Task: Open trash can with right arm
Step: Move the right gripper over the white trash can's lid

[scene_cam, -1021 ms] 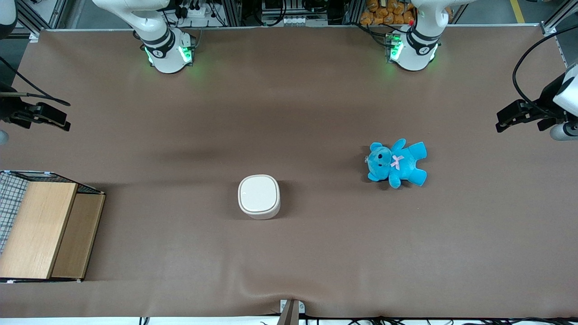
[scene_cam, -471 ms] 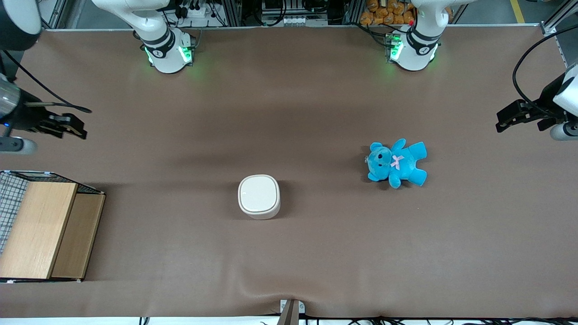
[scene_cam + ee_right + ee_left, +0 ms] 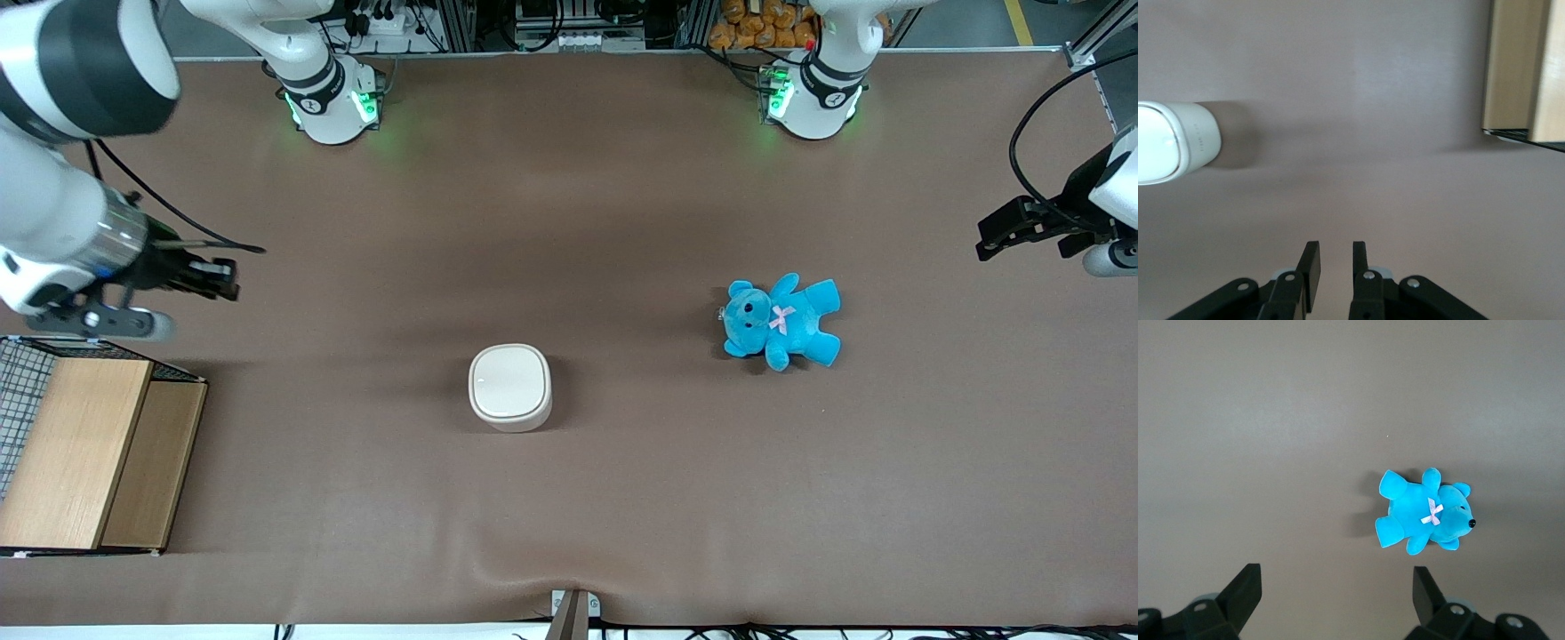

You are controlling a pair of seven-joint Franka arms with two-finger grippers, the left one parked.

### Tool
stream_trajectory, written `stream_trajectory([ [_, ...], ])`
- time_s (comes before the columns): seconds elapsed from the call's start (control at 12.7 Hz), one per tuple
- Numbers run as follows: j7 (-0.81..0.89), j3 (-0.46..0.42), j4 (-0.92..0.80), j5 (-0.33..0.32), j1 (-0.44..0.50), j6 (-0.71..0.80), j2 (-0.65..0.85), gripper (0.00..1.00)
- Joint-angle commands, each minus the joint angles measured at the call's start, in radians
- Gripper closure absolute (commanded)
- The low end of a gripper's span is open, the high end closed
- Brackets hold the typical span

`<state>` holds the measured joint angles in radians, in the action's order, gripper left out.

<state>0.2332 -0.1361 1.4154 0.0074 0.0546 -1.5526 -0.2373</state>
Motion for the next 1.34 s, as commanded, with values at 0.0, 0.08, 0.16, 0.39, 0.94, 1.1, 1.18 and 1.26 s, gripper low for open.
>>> stream_trajectory([
  [0.0, 0.046, -0.069, -0.087, 0.009, -0.005, -0.018, -0.075, 0.92],
  [0.08, 0.095, -0.089, -0.087, 0.009, 0.001, -0.033, -0.092, 1.00],
  [0.16, 0.138, -0.103, -0.089, 0.009, 0.008, -0.047, -0.111, 1.00],
  [0.39, 0.214, -0.157, -0.090, 0.009, 0.018, -0.105, -0.151, 1.00],
  [0.94, 0.405, -0.178, -0.089, 0.000, 0.126, -0.216, -0.267, 1.00],
  [1.1, 0.439, -0.178, -0.093, 0.000, 0.151, -0.280, -0.301, 1.00],
  [1.18, 0.454, -0.178, -0.104, 0.000, 0.163, -0.299, -0.324, 1.00],
  [1.26, 0.474, -0.177, -0.124, -0.003, 0.178, -0.307, -0.351, 1.00],
])
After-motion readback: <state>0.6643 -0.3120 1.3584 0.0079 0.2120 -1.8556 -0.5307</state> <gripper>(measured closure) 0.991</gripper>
